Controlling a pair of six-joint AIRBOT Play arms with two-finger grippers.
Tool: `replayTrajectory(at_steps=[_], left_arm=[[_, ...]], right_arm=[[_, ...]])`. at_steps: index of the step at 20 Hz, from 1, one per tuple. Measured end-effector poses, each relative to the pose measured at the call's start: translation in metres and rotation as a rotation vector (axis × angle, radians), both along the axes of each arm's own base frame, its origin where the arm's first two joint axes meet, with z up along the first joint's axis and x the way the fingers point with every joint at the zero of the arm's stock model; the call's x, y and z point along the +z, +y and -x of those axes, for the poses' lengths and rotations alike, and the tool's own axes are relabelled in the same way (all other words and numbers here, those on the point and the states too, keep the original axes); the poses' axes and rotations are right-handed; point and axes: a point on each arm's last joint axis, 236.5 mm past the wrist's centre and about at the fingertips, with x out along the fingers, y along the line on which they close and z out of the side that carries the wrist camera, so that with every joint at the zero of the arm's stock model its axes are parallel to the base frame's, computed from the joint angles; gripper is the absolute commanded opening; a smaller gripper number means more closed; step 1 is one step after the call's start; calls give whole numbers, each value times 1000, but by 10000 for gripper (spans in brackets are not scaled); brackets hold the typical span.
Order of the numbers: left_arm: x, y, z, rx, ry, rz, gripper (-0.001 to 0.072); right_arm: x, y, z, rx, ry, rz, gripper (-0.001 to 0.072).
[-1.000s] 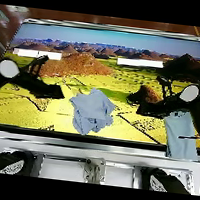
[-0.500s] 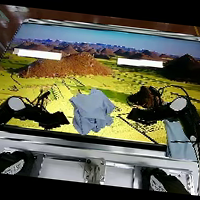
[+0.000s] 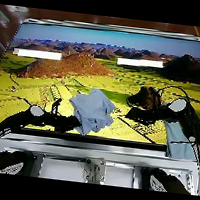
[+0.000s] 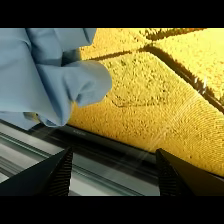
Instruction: Fold the shirts.
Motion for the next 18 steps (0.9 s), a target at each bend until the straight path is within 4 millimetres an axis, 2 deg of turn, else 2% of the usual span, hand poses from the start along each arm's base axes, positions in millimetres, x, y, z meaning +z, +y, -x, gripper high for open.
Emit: replayTrajectory(at_steps=[2, 4, 7, 10, 15, 18], left_arm=[[-8, -3, 2, 4, 24, 4, 301], [-15, -2, 1, 14, 29, -7, 38], [-16, -4, -8, 37, 17, -3, 33], [-8, -8, -19, 42, -17, 11, 33], [16, -10, -23, 17, -64, 48, 33], [30, -10, -24, 6, -90, 70, 33]], right_arm=[[0, 0, 0, -9, 5, -2, 634], [1, 3, -1, -20, 11, -13, 634], [1, 14, 5, -1, 20, -21, 634], [-9, 36, 15, 41, 42, -16, 634], [-41, 87, 29, 105, 88, -27, 634], [-52, 113, 28, 116, 56, -38, 634]])
